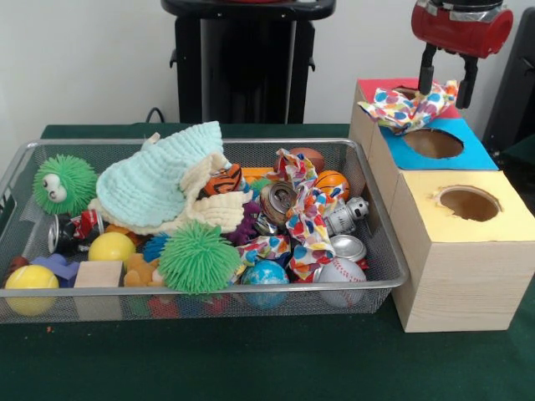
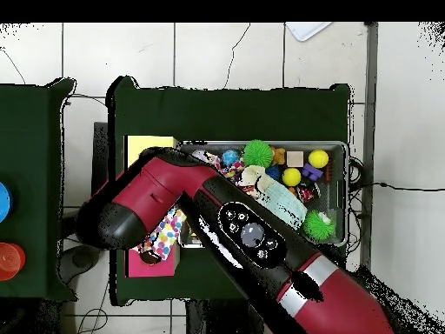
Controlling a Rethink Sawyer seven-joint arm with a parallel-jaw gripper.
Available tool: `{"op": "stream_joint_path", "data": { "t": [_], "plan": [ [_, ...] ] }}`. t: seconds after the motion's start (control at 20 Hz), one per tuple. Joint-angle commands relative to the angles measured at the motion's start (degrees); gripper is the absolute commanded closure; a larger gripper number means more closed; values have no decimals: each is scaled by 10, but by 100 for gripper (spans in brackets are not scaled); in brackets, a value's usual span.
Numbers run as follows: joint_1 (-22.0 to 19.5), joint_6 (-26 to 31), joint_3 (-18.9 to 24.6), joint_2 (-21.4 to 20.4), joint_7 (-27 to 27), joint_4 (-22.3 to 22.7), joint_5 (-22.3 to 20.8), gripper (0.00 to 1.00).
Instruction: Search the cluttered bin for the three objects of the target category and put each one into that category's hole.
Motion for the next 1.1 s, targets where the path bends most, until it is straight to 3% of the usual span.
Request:
{"op": "stream_joint_path", "data": {
  "t": [0.05,0.7,1.1],
  "plan": [
    [-17,44,-6,9,-139,19,-20,0],
    [-40,57,4,-14,-134,34,4,0],
    [-55,27,-17,-13,-58,71,8,0]
  ]
}}
